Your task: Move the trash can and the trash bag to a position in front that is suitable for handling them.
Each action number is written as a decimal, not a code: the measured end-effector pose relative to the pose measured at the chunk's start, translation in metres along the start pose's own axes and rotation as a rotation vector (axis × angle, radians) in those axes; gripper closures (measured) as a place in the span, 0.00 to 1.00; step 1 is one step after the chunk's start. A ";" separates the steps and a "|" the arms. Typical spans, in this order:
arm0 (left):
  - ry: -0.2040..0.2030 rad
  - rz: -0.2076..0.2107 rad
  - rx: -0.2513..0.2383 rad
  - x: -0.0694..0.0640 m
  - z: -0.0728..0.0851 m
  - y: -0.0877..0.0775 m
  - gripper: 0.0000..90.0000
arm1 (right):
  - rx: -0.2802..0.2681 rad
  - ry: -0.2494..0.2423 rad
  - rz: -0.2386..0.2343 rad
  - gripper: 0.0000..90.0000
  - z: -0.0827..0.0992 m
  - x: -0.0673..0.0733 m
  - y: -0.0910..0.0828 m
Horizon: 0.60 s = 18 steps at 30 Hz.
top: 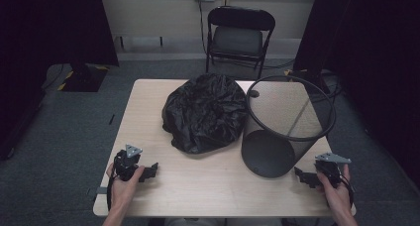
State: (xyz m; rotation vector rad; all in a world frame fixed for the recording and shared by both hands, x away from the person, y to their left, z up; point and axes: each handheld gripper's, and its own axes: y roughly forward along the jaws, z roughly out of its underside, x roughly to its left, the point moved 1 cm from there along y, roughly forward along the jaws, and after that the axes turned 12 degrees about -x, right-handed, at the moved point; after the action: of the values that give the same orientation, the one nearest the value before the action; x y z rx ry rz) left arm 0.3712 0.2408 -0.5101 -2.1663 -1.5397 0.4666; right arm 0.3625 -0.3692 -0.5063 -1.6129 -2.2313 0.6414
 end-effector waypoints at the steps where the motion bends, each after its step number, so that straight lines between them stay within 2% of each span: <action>1: 0.007 -0.006 0.001 0.000 0.000 -0.001 0.02 | 0.000 -0.004 -0.004 0.07 0.000 0.000 0.000; 4: 0.010 0.005 -0.004 0.001 0.001 -0.004 0.06 | 0.000 -0.010 -0.014 0.07 0.001 0.000 -0.001; 7: 0.004 -0.010 -0.014 0.002 0.001 -0.007 0.15 | 0.001 -0.016 -0.024 0.07 0.001 0.001 -0.002; 8: -0.004 -0.004 -0.016 0.001 0.000 -0.007 0.18 | 0.001 -0.015 -0.025 0.07 0.002 0.001 -0.003; 10: -0.007 0.031 -0.018 0.000 -0.001 -0.009 0.18 | 0.000 -0.016 -0.027 0.07 0.002 0.002 -0.003; 12: 0.015 0.040 -0.048 -0.004 -0.004 -0.013 0.18 | 0.000 -0.018 -0.029 0.07 0.002 0.003 -0.004; 14: 0.066 0.031 -0.064 -0.009 -0.007 -0.017 0.19 | 0.001 -0.018 -0.032 0.07 0.002 0.003 -0.004; 15: 0.081 0.040 -0.086 -0.012 -0.009 -0.019 0.19 | 0.002 -0.019 -0.034 0.07 0.002 0.004 -0.004; 18: 0.089 0.087 -0.121 -0.021 -0.017 -0.023 0.20 | 0.002 -0.025 -0.045 0.07 0.003 0.004 -0.004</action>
State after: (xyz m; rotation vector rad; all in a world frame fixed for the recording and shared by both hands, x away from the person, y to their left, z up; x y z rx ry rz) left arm 0.3545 0.2253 -0.4832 -2.3201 -1.4650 0.3067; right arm 0.3563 -0.3667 -0.5062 -1.5569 -2.2773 0.6543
